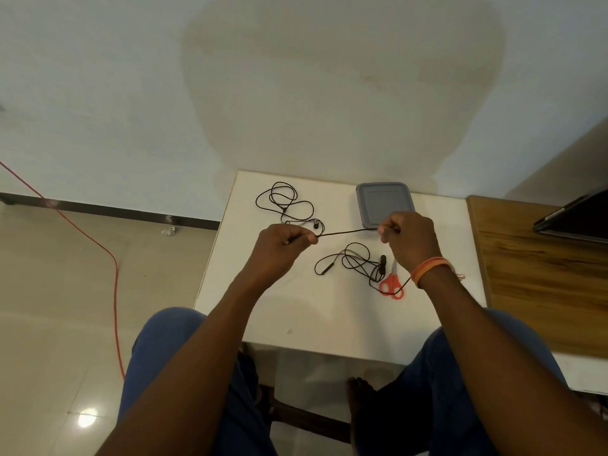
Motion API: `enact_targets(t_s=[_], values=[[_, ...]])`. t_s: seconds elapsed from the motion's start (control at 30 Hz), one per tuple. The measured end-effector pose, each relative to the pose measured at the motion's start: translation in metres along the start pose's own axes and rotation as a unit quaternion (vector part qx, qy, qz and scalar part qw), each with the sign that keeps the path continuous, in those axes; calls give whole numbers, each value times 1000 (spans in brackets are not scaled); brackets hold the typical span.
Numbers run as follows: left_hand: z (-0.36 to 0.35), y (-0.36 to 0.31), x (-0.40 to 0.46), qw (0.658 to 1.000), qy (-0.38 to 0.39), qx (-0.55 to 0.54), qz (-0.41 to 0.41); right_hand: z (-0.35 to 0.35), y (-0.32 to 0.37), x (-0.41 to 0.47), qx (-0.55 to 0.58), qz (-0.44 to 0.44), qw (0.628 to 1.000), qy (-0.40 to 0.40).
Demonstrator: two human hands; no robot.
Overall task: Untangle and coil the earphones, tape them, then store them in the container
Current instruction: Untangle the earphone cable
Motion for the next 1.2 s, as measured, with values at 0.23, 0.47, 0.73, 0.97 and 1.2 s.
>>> enact_targets(t_s=[0.23, 0.47, 0.73, 0.97, 1.2], values=[[-2, -4, -4, 997, -17, -68, 25, -30, 7, -11, 3, 7, 994, 111], [-18, -17, -5, 997, 18, -80, -7, -61, 61, -53, 171, 75, 952, 243], [-1, -3, -4, 991, -1, -124, 48, -10, 31, -24, 252, -40, 948, 192], [-4, -13, -9, 989, 1, -137, 53, -22, 44, -34, 217, 8, 949, 227], [1, -2, -6, 988, 4, -139, 71, -18, 0, -11, 392, -156, 891, 171]])
Point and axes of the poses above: each hand's wrist, its own x-axis towards the middle knuckle, its own z-axis out of the back of the hand, y = z × x, the point moved 10 cm from there along x, towards the middle knuckle, and after that the axes turned 11 degrees about -z, right-handed, at the moved point
